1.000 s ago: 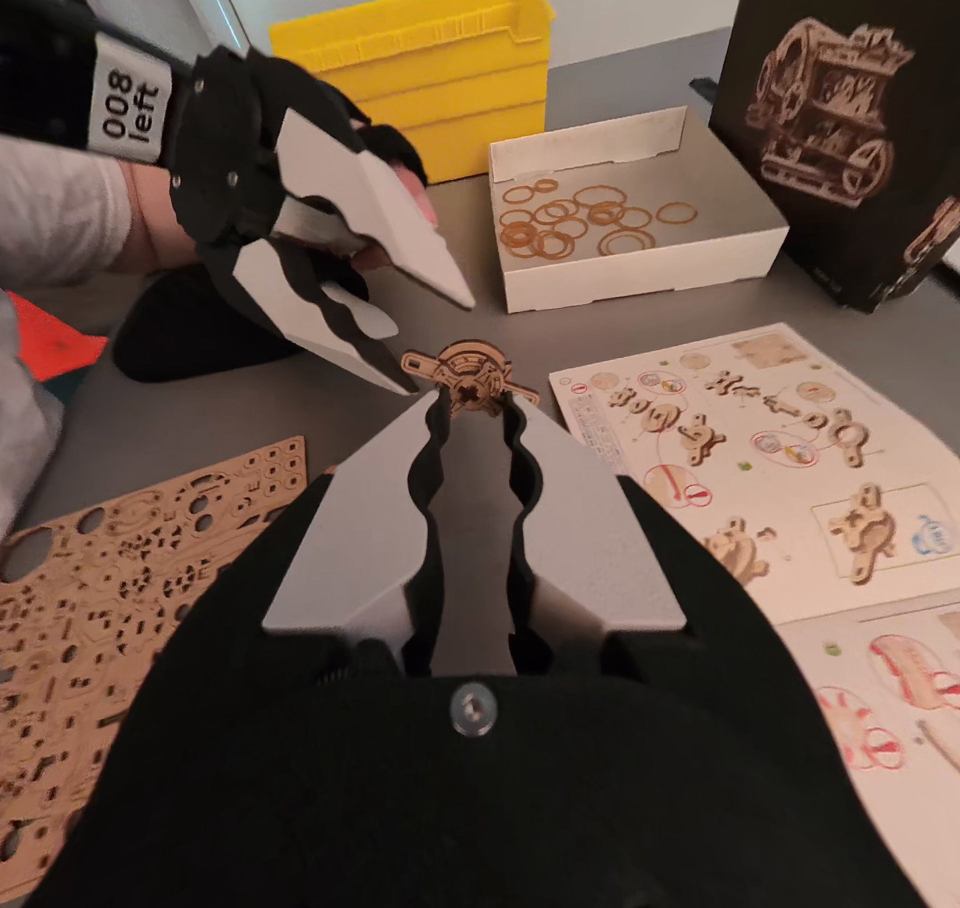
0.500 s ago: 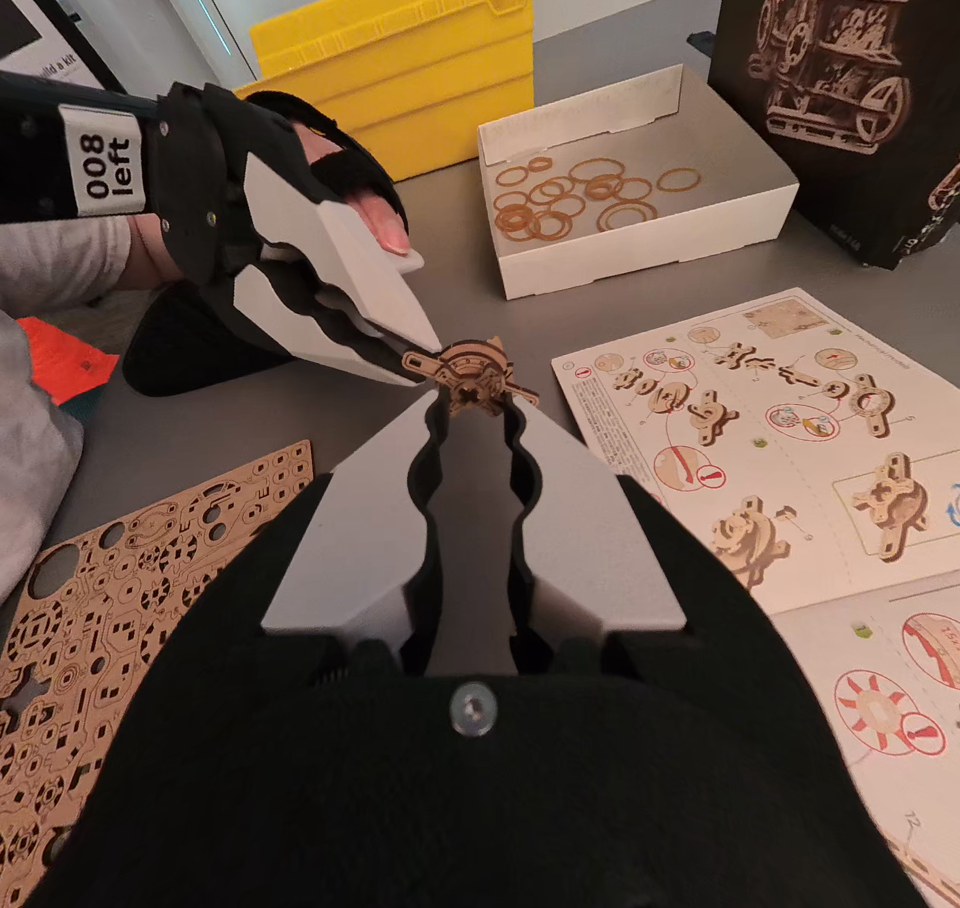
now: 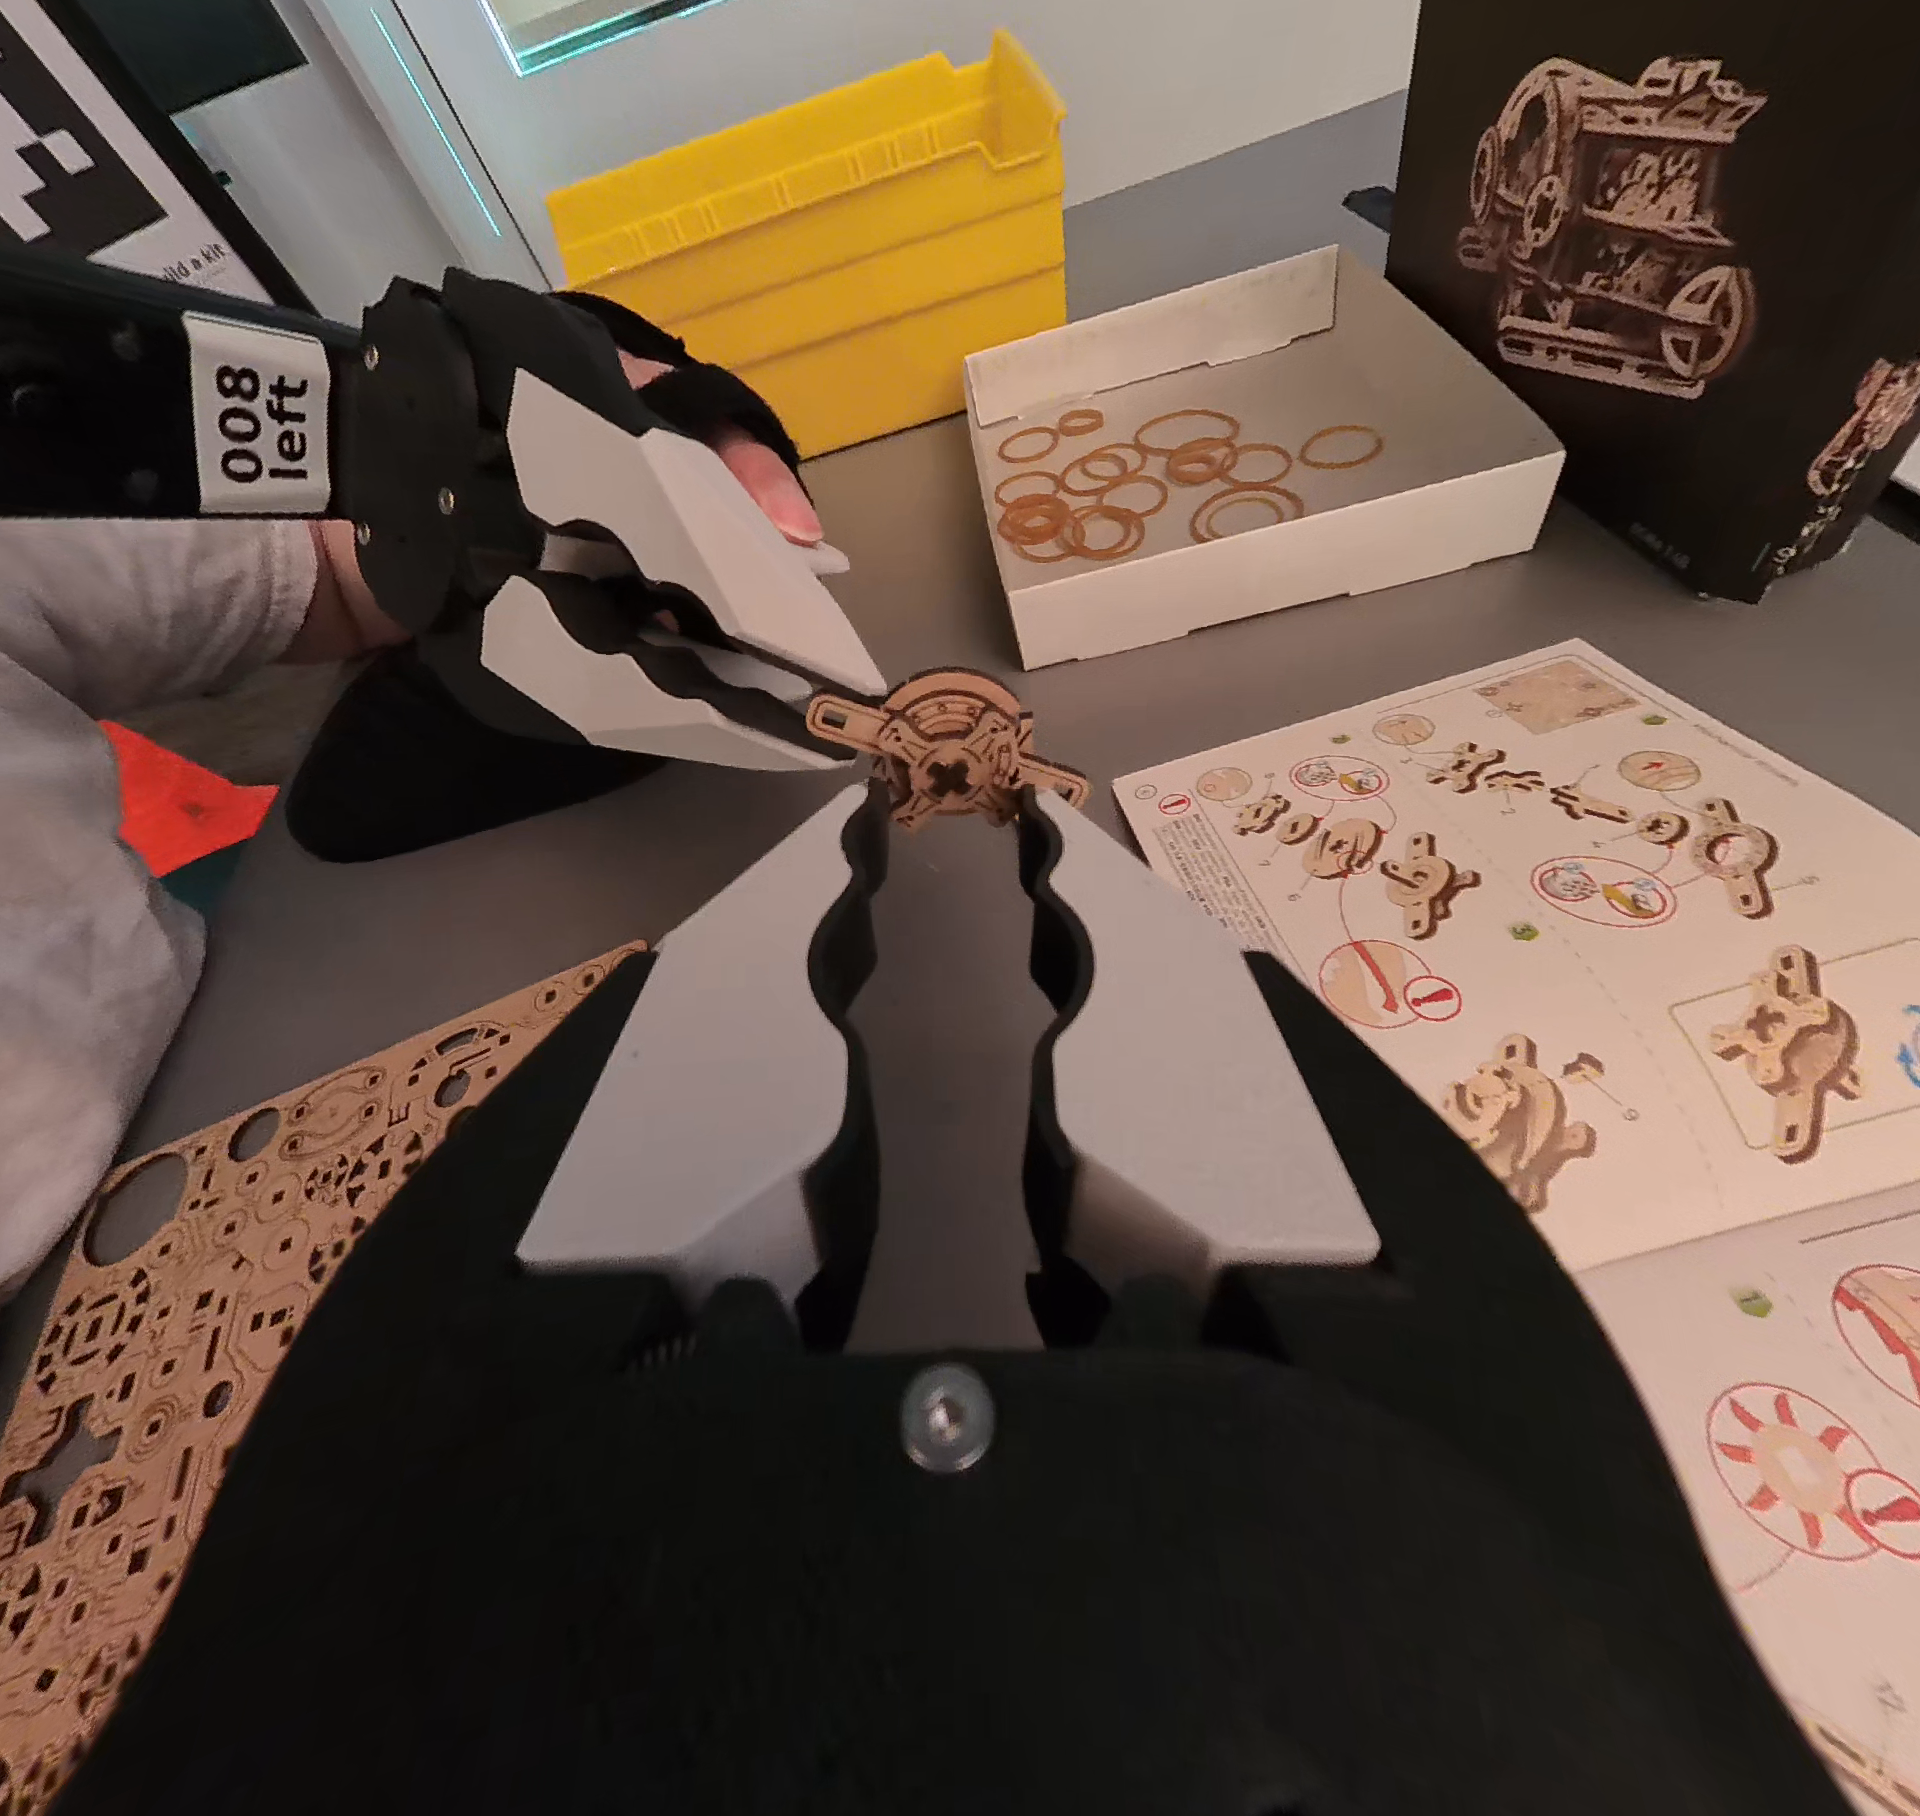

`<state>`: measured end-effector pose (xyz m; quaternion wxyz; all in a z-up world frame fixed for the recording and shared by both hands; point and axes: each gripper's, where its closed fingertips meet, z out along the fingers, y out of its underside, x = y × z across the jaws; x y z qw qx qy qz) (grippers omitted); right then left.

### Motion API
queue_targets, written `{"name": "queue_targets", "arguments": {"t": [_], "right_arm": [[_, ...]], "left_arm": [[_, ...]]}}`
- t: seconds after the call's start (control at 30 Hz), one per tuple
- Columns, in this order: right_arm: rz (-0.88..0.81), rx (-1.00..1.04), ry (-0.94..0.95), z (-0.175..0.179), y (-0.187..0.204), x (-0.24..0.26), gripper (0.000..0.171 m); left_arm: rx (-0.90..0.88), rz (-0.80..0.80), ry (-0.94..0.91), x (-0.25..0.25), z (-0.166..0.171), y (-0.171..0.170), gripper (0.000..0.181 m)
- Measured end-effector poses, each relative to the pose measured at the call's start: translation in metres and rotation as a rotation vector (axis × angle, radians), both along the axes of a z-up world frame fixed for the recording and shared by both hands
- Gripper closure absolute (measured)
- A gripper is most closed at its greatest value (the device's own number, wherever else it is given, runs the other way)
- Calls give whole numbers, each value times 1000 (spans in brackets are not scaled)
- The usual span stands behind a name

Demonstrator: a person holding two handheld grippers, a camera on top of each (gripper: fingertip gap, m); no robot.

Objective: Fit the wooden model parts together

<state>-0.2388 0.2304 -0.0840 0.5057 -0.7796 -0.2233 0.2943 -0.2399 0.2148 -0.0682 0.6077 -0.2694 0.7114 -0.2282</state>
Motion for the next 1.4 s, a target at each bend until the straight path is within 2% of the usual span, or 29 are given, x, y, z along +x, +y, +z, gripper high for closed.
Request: {"name": "queue_targets", "arguments": {"t": [0.03, 0.27, 0.5, 0.6, 0.77, 0.83, 1.03, 1.4], "right_arm": [[-5, -3, -3, 0, 0, 1, 148], [-29, 115, -211, 1, 0, 4, 148], [-27, 149, -257, 3, 0, 4, 148], [-40, 203, -383, -1, 1, 6, 148], [-17, 220, -357, 4, -1, 5, 149], [13, 237, -417, -1, -2, 4, 148], [116, 312, -565, -15, -9, 1, 149], [269, 419, -552, -12, -26, -11, 148]], "left_arm": [[2, 3, 1, 0, -1, 0, 174], [-4, 10, 8, 1, -1, 0, 174], [0, 21, -3, 1, 1, 2, 174], [-43, 19, 19, 1, 0, 2, 175], [-34, 7, 4, 0, 3, 0, 175], [-84, -11, 39, 1, -1, -2, 168], [-245, -79, 159, 0, -10, -9, 174], [-703, -221, 378, -8, -6, -20, 174]]}}
